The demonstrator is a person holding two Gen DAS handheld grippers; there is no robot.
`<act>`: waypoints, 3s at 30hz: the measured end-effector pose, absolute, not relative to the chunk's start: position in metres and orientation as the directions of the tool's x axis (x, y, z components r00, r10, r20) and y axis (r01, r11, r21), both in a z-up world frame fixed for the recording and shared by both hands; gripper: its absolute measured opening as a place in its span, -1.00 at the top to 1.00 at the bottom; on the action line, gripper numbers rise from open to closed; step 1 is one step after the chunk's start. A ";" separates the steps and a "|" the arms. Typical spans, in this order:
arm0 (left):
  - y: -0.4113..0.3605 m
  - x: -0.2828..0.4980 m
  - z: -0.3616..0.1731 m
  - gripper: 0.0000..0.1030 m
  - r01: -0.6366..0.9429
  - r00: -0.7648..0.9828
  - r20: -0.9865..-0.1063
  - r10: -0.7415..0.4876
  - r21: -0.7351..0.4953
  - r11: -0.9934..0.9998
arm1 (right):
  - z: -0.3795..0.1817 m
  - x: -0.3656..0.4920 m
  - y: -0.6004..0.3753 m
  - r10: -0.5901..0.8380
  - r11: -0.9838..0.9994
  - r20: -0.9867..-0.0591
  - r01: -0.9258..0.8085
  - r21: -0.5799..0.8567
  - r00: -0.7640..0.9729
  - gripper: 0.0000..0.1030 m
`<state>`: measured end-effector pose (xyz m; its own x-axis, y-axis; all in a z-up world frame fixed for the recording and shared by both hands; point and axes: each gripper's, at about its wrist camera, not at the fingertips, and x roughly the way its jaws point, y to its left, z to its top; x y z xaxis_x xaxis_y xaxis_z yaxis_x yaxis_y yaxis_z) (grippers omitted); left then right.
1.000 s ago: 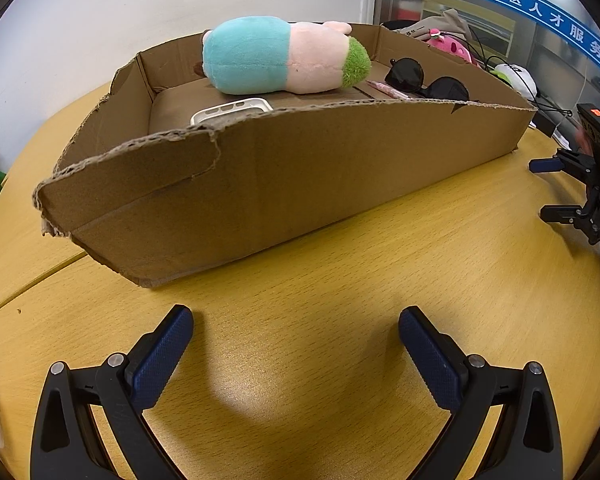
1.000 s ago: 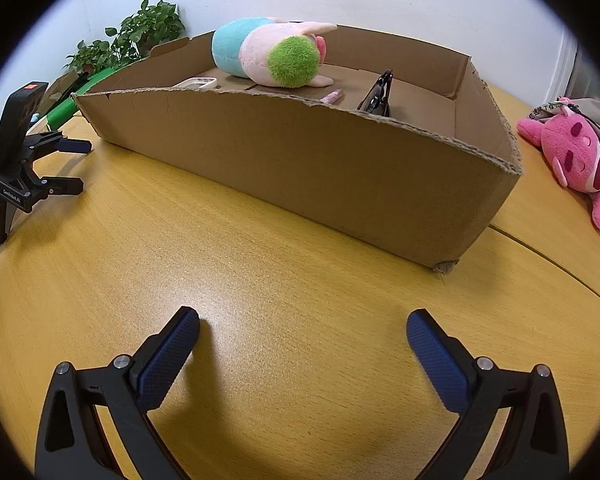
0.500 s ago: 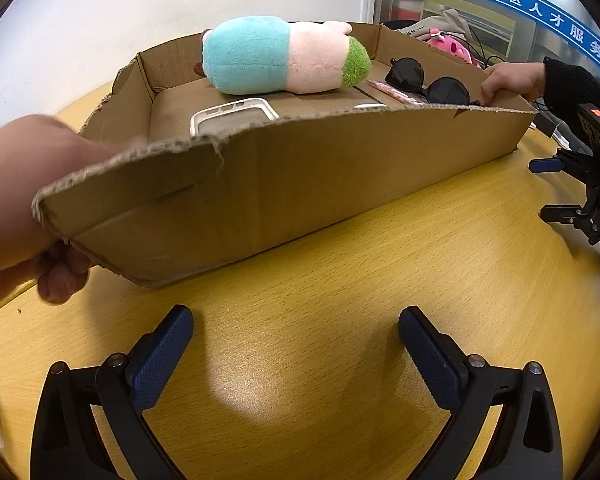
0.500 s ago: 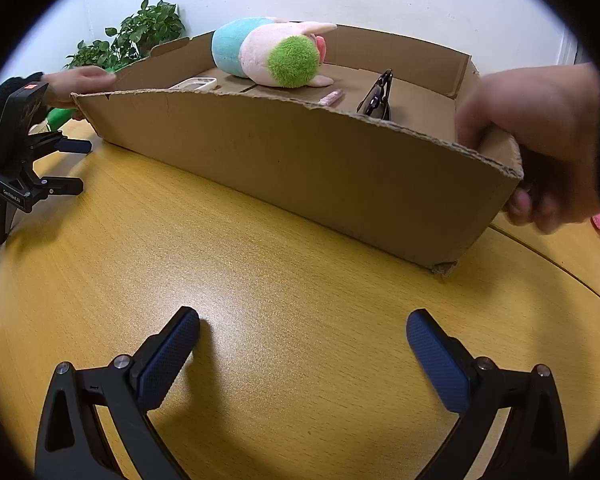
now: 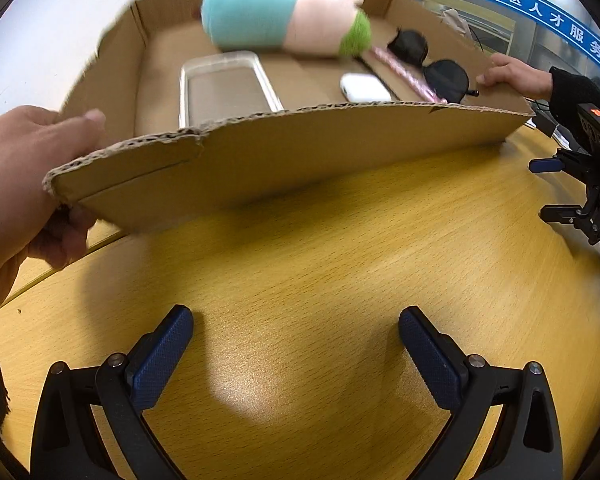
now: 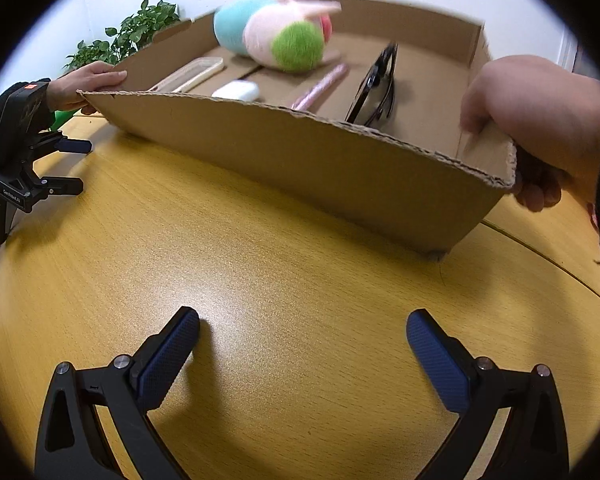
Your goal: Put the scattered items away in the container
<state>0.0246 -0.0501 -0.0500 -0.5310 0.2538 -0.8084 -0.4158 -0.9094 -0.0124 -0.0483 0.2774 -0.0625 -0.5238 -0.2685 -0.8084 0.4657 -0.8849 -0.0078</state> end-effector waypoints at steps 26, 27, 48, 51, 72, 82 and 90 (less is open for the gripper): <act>-0.051 0.025 -0.049 -1.00 -0.411 -0.534 -0.808 0.250 -0.011 -0.912 | -0.063 -0.049 0.278 -0.269 -0.885 -0.809 0.465 -0.007 -0.523 -1.00; -0.051 0.025 -0.050 -1.00 -0.411 -0.534 -0.808 0.250 -0.011 -0.912 | -0.063 -0.049 0.277 -0.269 -0.885 -0.808 0.465 -0.007 -0.523 -1.00; -0.051 0.024 -0.047 -1.00 -0.401 -0.536 -0.808 0.244 -0.011 -0.916 | -0.066 -0.051 0.276 -0.269 -0.885 -0.808 0.465 -0.007 -0.524 -1.00; -0.050 0.024 -0.047 -1.00 -0.401 -0.536 -0.808 0.244 -0.011 -0.916 | -0.066 -0.051 0.276 -0.268 -0.885 -0.808 0.465 -0.007 -0.524 -1.00; -0.050 0.024 -0.047 -1.00 -0.399 -0.537 -0.808 0.242 -0.010 -0.917 | -0.067 -0.051 0.277 -0.268 -0.886 -0.808 0.464 -0.007 -0.525 -1.00; -0.050 0.024 -0.046 -1.00 -0.398 -0.537 -0.808 0.242 -0.010 -0.918 | -0.068 -0.052 0.276 -0.268 -0.886 -0.808 0.464 -0.007 -0.524 -1.00; -0.050 0.023 -0.046 -1.00 -0.396 -0.538 -0.808 0.241 -0.010 -0.918 | -0.068 -0.052 0.276 -0.267 -0.887 -0.808 0.462 -0.007 -0.525 -1.00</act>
